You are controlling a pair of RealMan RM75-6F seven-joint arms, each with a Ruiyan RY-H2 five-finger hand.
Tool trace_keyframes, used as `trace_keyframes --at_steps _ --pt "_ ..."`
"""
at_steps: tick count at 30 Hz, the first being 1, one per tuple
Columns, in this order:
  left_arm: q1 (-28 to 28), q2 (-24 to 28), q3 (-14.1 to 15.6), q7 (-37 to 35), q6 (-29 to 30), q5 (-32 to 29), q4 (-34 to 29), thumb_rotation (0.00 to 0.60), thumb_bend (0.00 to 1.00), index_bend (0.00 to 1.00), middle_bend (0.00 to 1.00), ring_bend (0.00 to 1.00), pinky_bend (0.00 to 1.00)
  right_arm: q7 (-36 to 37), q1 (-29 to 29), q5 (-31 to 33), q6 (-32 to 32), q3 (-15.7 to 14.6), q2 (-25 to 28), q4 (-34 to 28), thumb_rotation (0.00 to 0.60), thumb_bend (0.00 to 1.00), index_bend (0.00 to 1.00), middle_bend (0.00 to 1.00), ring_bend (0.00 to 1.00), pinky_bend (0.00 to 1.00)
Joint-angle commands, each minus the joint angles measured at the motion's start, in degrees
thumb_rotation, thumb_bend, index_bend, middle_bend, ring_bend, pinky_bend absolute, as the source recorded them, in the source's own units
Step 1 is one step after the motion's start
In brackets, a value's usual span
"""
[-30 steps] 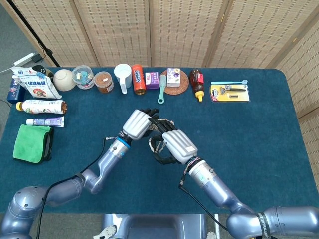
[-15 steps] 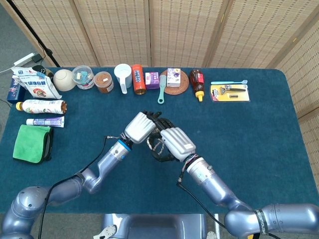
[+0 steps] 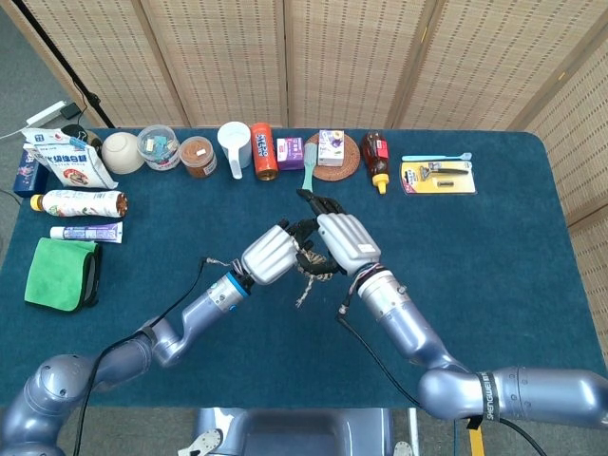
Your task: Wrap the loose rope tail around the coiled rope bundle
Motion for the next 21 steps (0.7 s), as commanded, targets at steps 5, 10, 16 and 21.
trace_keyframes --at_steps 5,10,16,21 --pt "0.4 0.9 1.6 -2.6 0.8 1.8 1.0 0.600 0.37 0.51 0.35 0.44 0.58 -0.1 2.6 5.9 -1.2 1.3 -0.1 6.6 0.600 0.57 0.65 0.00 0.00 0.00" --pt "0.8 1.5 2.4 -4.8 1.7 2.9 1.4 0.600 0.37 0.51 0.35 0.44 0.58 0.2 3.5 9.3 -2.5 1.3 -0.8 10.8 0.600 0.57 0.65 0.00 0.00 0.00" --pt "1.3 2.7 2.9 -7.9 3.4 4.0 1.1 0.600 0.37 0.51 0.35 0.44 0.58 0.4 4.4 14.1 -5.5 -0.1 -2.5 17.6 0.600 0.57 0.64 0.00 0.00 0.00" --pt "1.4 3.7 2.9 -9.5 4.3 4.5 -0.1 0.600 0.37 0.51 0.35 0.44 0.58 0.1 5.0 16.3 -7.0 -1.2 -4.2 22.0 0.600 0.58 0.64 0.00 0.00 0.00"
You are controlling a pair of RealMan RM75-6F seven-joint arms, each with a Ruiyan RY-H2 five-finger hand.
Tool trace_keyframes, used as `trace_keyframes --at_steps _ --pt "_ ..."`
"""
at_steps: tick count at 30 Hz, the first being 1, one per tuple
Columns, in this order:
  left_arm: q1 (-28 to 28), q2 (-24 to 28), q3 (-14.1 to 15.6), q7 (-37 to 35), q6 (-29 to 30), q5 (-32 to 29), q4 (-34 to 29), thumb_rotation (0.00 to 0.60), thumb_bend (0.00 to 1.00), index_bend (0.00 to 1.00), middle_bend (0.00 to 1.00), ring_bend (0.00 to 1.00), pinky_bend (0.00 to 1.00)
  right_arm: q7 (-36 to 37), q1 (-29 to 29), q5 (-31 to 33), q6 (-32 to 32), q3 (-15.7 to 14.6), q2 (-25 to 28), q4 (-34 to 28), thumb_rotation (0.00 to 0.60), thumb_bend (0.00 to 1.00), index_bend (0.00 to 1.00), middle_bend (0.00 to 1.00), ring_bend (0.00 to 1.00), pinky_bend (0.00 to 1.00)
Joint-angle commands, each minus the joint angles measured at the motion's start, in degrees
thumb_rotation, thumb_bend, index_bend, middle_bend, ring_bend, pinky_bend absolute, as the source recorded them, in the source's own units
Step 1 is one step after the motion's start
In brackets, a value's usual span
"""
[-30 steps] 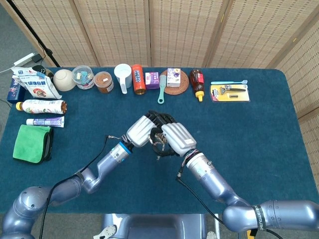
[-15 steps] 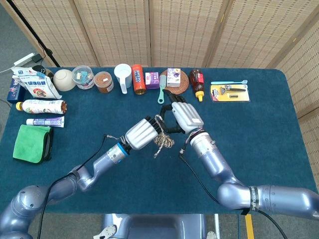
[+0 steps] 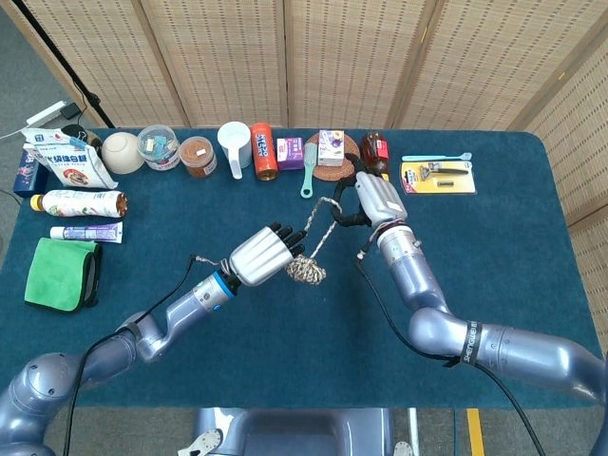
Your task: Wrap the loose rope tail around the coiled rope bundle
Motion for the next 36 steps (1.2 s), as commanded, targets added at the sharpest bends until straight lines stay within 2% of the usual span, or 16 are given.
trace_keyframes --at_steps 1,5,8,13,18,20,21,24,26,32,36 --pt "0.1 0.7 -0.1 -0.8 0.7 0.4 -0.9 0.600 0.37 0.51 0.35 0.44 0.58 -0.4 0.6 1.9 -1.4 -1.1 -1.6 3.4 0.600 0.58 0.64 0.00 0.00 0.00" --pt "0.3 1.5 -0.2 -1.3 1.4 0.6 -2.1 0.600 0.37 0.51 0.35 0.44 0.58 -0.4 0.9 3.2 -2.6 -1.6 -3.0 6.7 0.600 0.57 0.62 0.00 0.00 0.00" --pt "0.6 2.5 -0.5 -2.6 1.8 0.4 -3.8 0.600 0.37 0.51 0.35 0.44 0.58 0.0 0.9 4.7 -4.9 -2.1 -4.2 9.7 0.600 0.57 0.55 0.00 0.00 0.00" --pt "0.9 3.9 -2.0 -4.9 0.9 -1.4 -7.5 0.600 0.37 0.51 0.35 0.44 0.58 0.8 0.3 4.9 -8.9 -3.1 -4.6 11.8 0.600 0.58 0.33 0.00 0.00 0.00" --pt "0.7 4.5 -3.8 -4.3 0.0 -3.1 -9.7 0.600 0.37 0.51 0.35 0.44 0.58 0.7 -0.4 2.8 -11.5 -4.7 -3.6 10.7 0.600 0.57 0.11 0.00 0.00 0.00" --pt "0.7 4.7 -5.1 -3.9 -0.4 -4.3 -11.0 0.600 0.37 0.51 0.35 0.44 0.58 0.7 -0.8 1.3 -11.7 -5.5 -2.6 9.4 0.600 0.51 0.03 0.00 0.00 0.00" --pt "0.6 4.8 -5.5 -3.6 -0.6 -4.7 -11.4 0.600 0.36 0.51 0.35 0.44 0.58 0.8 -1.1 0.8 -11.5 -5.7 -2.2 8.8 0.600 0.44 0.01 0.00 0.00 0.00" --pt "0.6 5.3 -7.0 -2.1 -0.9 -6.1 -13.1 0.600 0.36 0.51 0.35 0.44 0.58 0.5 -2.0 -1.2 -10.0 -6.9 -0.9 6.7 0.600 0.20 0.00 0.00 0.00 0.00" --pt "0.7 5.8 -7.6 -1.1 -1.0 -6.7 -14.0 0.600 0.36 0.51 0.35 0.44 0.58 0.5 -2.7 -2.0 -9.1 -7.5 -0.2 5.4 0.600 0.11 0.00 0.00 0.00 0.00" --pt "1.0 7.4 -8.7 2.0 -1.4 -7.9 -16.6 0.600 0.36 0.51 0.35 0.44 0.58 1.7 -6.2 -5.6 -7.2 -9.2 4.5 -0.3 0.600 0.01 0.00 0.00 0.00 0.00" --pt "1.4 8.3 -9.2 4.0 -1.7 -8.9 -18.2 0.600 0.36 0.51 0.35 0.44 0.58 2.9 -10.0 -11.2 -4.4 -10.5 8.7 -5.0 0.600 0.00 0.00 0.00 0.00 0.00"
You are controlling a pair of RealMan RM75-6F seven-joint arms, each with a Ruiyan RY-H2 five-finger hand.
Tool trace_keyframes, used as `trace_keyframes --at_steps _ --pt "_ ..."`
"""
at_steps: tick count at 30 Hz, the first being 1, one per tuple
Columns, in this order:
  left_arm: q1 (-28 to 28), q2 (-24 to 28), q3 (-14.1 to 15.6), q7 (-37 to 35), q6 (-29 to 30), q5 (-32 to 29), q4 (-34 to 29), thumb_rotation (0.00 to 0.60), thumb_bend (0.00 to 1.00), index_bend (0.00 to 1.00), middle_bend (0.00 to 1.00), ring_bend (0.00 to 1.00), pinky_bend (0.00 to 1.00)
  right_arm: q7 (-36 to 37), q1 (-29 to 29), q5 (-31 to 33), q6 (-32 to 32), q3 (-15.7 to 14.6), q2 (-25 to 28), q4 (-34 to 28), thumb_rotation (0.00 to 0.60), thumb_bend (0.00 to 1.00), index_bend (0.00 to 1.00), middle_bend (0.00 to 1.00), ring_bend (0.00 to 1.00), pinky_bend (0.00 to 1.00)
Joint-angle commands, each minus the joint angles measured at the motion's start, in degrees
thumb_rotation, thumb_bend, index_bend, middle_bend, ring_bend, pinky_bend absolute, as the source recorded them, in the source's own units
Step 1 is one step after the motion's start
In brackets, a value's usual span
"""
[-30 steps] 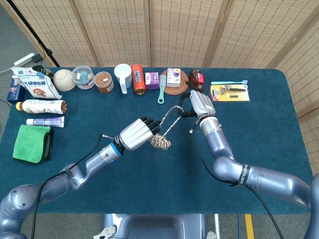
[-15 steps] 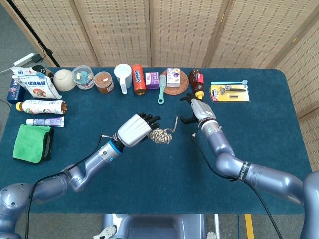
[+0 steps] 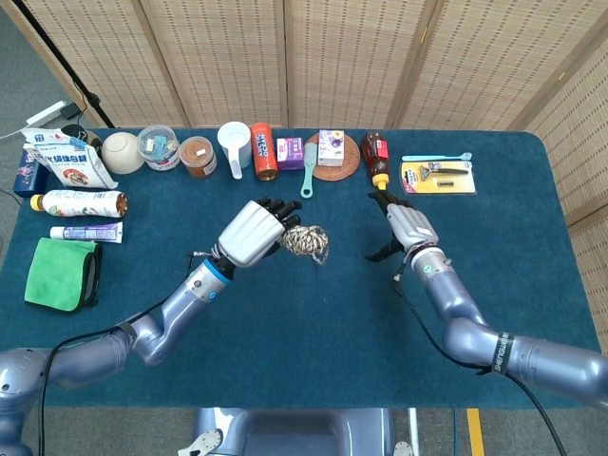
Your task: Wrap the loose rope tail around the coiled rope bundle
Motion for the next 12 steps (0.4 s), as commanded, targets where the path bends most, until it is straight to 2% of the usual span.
trace_keyframes --at_steps 1,5,8,12 --pt "0.4 0.9 -0.4 1.9 -0.5 -0.9 -1.5 0.600 0.36 0.51 0.35 0.44 0.58 1.0 -4.3 -6.5 3.6 -2.0 4.3 -4.5 0.600 0.00 0.00 0.00 0.00 0.00" --pt "1.2 3.0 -0.5 6.0 -0.5 -1.5 -4.6 0.600 0.36 0.51 0.35 0.44 0.58 2.5 -9.9 -18.0 8.5 -4.7 6.6 -7.0 0.600 0.00 0.00 0.00 0.00 0.00" --pt "1.8 4.7 -0.4 8.0 -0.3 -1.4 -6.8 0.600 0.36 0.51 0.35 0.44 0.58 3.2 -13.1 -26.2 12.1 -6.6 6.3 -5.6 0.600 0.00 0.00 0.00 0.00 0.00" --pt "2.6 6.2 -0.2 9.1 0.0 -1.5 -9.0 0.600 0.36 0.51 0.35 0.44 0.58 5.0 -16.6 -33.6 16.2 -8.3 4.7 -2.6 0.600 0.00 0.00 0.00 0.00 0.00"
